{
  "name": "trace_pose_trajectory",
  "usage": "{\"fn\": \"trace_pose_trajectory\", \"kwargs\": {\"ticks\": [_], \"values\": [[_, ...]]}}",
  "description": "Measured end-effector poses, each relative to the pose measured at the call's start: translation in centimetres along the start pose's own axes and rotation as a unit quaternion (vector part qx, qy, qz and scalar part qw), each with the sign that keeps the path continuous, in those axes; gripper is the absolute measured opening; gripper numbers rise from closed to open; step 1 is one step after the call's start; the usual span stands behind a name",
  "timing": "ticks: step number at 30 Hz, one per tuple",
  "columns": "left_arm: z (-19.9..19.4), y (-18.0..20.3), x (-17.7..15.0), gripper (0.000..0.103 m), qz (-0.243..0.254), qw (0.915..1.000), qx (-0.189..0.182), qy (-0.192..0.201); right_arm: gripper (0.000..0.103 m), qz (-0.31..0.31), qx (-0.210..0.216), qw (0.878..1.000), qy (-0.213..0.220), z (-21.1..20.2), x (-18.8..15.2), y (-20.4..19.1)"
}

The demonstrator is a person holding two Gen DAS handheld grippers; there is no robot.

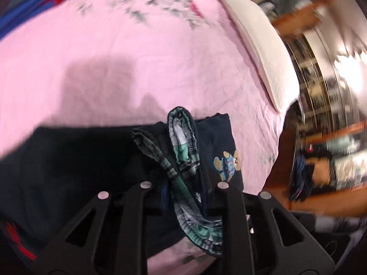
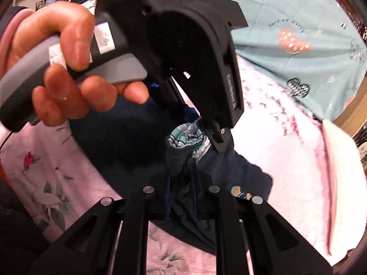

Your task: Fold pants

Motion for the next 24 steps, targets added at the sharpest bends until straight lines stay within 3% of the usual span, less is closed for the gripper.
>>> {"fn": "trace_pose_trajectory", "kwargs": {"ticks": [6,9,10,11,12,14,19,23,24], "values": [[0.6,-5.3,-2.7,0.023,0.002,0.9993,0.023,-0.029,0.016,-0.015,0.035,0.998,-0.053,3.6,-1.3,-4.9],[0.2,-5.9,-3.0,0.023,-0.015,0.9998,-0.002,-0.012,0.027,-0.053,-0.005,0.998,-0.043,4.1,-1.6,-6.3],[0.0,-5.9,-3.0,0.027,-0.021,0.9997,-0.002,-0.015,0.03,-0.065,-0.017,0.997,-0.046,3.9,-1.4,-6.4],[-0.8,-5.4,-2.7,0.041,-0.022,0.9997,0.006,-0.013,0.04,-0.07,-0.018,0.996,-0.051,3.4,-1.2,-6.3],[-1.7,-5.1,-2.4,0.06,-0.013,0.9998,0.014,0.002,0.045,-0.062,-0.01,0.997,-0.047,2.7,-0.9,-6.0],[-5.6,-3.9,-1.8,0.075,0.011,0.9983,0.018,0.054,0.046,-0.026,0.012,0.999,-0.039,0.9,-0.2,-5.1],[-14.1,-5.6,-2.9,0.077,-0.008,0.991,0.039,0.128,0.046,0.072,0.021,0.997,-0.032,-0.4,1.8,-2.0],[-18.3,-8.6,-6.0,0.078,-0.052,0.9832,0.07,0.16,0.045,0.123,0.026,0.988,-0.086,1.6,0.4,-0.4],[-19.2,-9.5,-7.2,0.078,-0.066,0.9813,0.072,0.166,0.042,0.141,0.036,0.984,-0.1,2.1,0.0,-0.3]]}}
Point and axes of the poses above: each gripper's, at about its wrist camera, not at the fingertips, and z roughly the way its jaws point, y to its right, x to its top, the point moved 7 cm from there along z, roughly the way its jaws point, and after that the axes turned 12 degrees about -x, right-handed, at the moved point
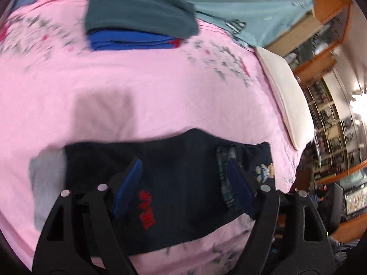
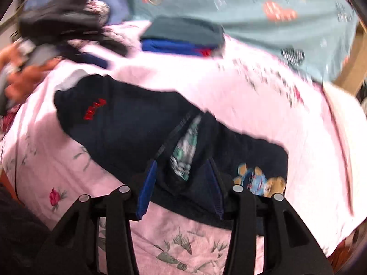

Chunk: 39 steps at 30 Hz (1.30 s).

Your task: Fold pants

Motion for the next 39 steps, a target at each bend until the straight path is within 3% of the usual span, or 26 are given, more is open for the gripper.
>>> {"fn": "trace_pose_trajectory", "kwargs": {"ticks": [3,6,8,10,12,16,21,24,27,30,34,37,39], "values": [[-1.8,-2.3,-2.0,0.079,-0.034,0.9994,0.0,0.006,0.032,0.039,0.059,0.995,-0.066,2.3,-1.5,-0.7],[-2.0,-3.7,-3.8,0.079,-0.058,0.9983,-0.004,0.004,0.016,0.05,0.046,0.996,-0.063,2.2,-1.0,-1.7],[-1.9,-3.6,-4.4,0.079,-0.057,0.9983,-0.006,0.002,0.013,-0.022,0.002,1.0,-0.018,1.3,0.2,-3.6],[-1.7,-3.3,-4.8,0.079,-0.051,0.9986,-0.015,-0.003,0.012,-0.105,-0.021,0.994,0.008,1.1,-0.5,-5.8],[-0.6,-2.3,-4.4,0.079,-0.044,0.9986,-0.027,-0.011,0.011,-0.203,-0.048,0.977,0.032,1.4,-1.4,-8.3],[2.9,1.2,-2.1,0.079,-0.007,0.9981,-0.055,-0.027,0.011,-0.285,-0.074,0.954,0.046,2.3,-3.1,-10.6],[9.2,7.2,0.0,0.078,0.052,0.988,-0.115,-0.088,0.01,-0.279,-0.082,0.956,0.047,2.1,-2.3,-11.0],[12.4,10.4,0.1,0.078,0.095,0.9794,-0.129,-0.123,0.011,-0.203,-0.044,0.976,0.067,-1.1,-0.8,-9.1],[15.2,10.6,-0.3,0.077,0.125,0.9762,-0.088,-0.154,0.013,-0.122,-0.067,0.988,0.068,-1.9,0.6,-5.4],[17.1,9.2,-0.3,0.075,0.115,0.9753,-0.062,-0.178,0.02,-0.135,-0.067,0.988,0.04,0.4,-0.4,-4.9],[17.5,7.7,0.2,0.073,0.082,0.9776,-0.07,-0.181,0.024,-0.129,-0.046,0.99,0.032,2.0,-1.0,-5.6],[17.9,6.4,0.6,0.058,0.063,0.9777,-0.076,-0.186,0.02,-0.122,-0.048,0.991,0.03,3.1,-0.7,-5.6],[18.1,6.0,0.7,0.032,0.072,0.9763,-0.068,-0.192,0.009,-0.13,-0.059,0.989,0.038,2.7,-0.2,-5.6]]}}
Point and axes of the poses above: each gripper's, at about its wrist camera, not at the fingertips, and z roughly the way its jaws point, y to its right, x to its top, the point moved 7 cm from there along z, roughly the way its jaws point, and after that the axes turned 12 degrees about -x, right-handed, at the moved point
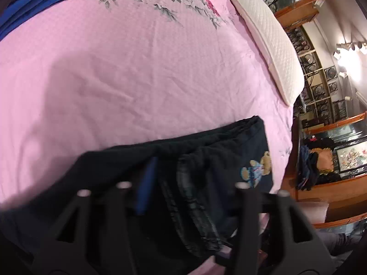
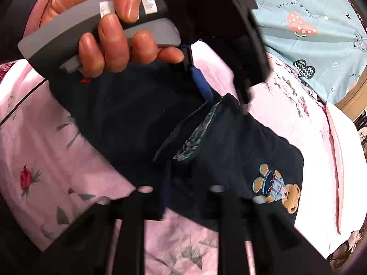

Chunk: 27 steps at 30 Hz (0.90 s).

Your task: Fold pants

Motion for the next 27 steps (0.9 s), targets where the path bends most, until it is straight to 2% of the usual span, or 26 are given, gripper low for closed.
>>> {"fn": "trace_pose_trajectory", "kwargs": {"ticks": [1,3,7,10,12,14,15,17,19,21,24,27], "values": [[-0.1,-0.1,0.1,0.03,-0.002,1.0,-0.005,-0.002,0.008,-0.006,-0.007,1.0,0.008,-0.4,0.4,-0.1],[-0.5,0.3,0.3,0.021,0.004,0.9998,-0.019,-0.002,0.008,-0.015,-0.026,0.999,0.031,-1.8,1.5,0.2],[-2.0,2.5,0.7,0.02,0.045,0.9985,-0.029,0.01,0.008,-0.026,-0.04,0.997,0.061,-4.0,3.0,0.2],[-2.8,2.2,0.4,0.02,0.055,0.9983,-0.016,0.007,0.008,-0.065,-0.027,0.997,0.044,-3.4,1.8,-2.4],[-2.2,0.7,-0.2,0.021,0.041,0.9991,-0.004,-0.006,0.01,-0.067,-0.005,0.998,0.004,-1.7,0.2,-3.3],[-1.8,-0.6,-0.6,0.024,0.02,0.9998,0.002,-0.009,0.013,-0.046,0.001,0.999,0.006,-2.3,0.1,-2.8],[-1.9,-0.7,-0.7,0.024,0.015,0.9999,-0.003,-0.007,0.017,-0.033,0.008,0.999,0.011,-2.8,0.1,-2.5],[-2.0,-0.5,-0.6,0.025,0.014,0.9998,-0.01,0.001,0.024,-0.016,0.005,1.0,0.02,-3.3,0.3,-2.0],[-1.7,-0.4,-0.5,0.026,0.016,0.9998,-0.008,-0.001,0.026,-0.009,0.01,1.0,0.015,-2.8,0.4,-2.0],[-1.4,-0.7,-0.4,0.027,0.013,0.9999,-0.005,-0.004,0.025,0.0,0.013,1.0,0.011,-2.0,0.5,-1.8],[-1.3,-0.8,-0.4,0.027,0.005,0.9999,-0.009,-0.004,0.008,0.017,0.033,0.999,0.002,-1.7,0.6,-1.2],[-1.4,-0.6,-0.4,0.028,0.006,0.9999,-0.009,-0.003,0.007,0.016,0.016,0.999,0.024,-3.2,1.4,0.0]]}}
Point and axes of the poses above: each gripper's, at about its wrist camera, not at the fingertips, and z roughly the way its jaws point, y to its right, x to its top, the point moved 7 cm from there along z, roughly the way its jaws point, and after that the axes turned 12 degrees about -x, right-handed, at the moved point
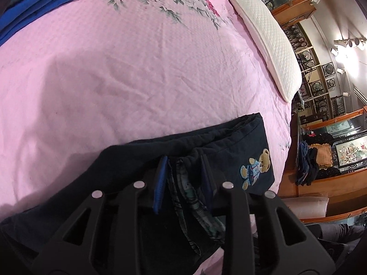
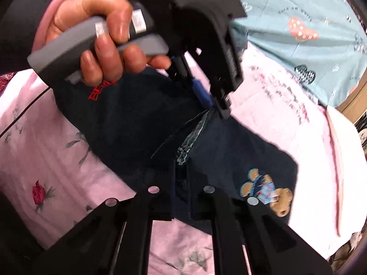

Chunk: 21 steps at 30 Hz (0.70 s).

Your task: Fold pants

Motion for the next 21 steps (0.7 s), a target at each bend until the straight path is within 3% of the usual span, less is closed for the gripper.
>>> {"fn": "trace_pose_trajectory", "kwargs": {"ticks": [5,10,12,14,16,19,21], "values": [[-1.3,0.9,0.1,0.032,0.012,0.9998,-0.006,0.017,0.007,0.007,0.012,0.999,0.032,-2.8,1.8,-0.4],[-1.5,-1.6,-0.4,0.034,-0.015,0.9994,0.021,0.024,0.008,-0.012,0.046,0.998,-0.034,1.2,-2.0,-4.7],[-2.3,-1.8,-0.5,0.034,-0.033,0.9985,0.012,0.041,0.012,-0.031,0.039,0.999,-0.021,1.4,-2.5,-4.9],[-3.4,-0.9,-0.4,0.034,-0.022,0.9978,0.019,0.059,0.014,-0.033,0.04,0.998,-0.024,1.2,-2.6,-5.1],[-4.0,0.8,-0.3,0.035,-0.009,0.997,-0.002,0.076,0.014,-0.034,0.041,0.998,-0.023,0.6,-2.8,-5.7],[-2.5,3.1,-0.6,0.036,0.028,0.9975,-0.029,0.058,0.014,-0.036,0.039,0.998,-0.021,0.8,-2.8,-5.8],[-0.3,2.2,-1.1,0.036,0.035,0.999,0.001,0.029,0.015,-0.037,0.043,0.998,-0.023,0.6,-3.1,-5.5]]}}
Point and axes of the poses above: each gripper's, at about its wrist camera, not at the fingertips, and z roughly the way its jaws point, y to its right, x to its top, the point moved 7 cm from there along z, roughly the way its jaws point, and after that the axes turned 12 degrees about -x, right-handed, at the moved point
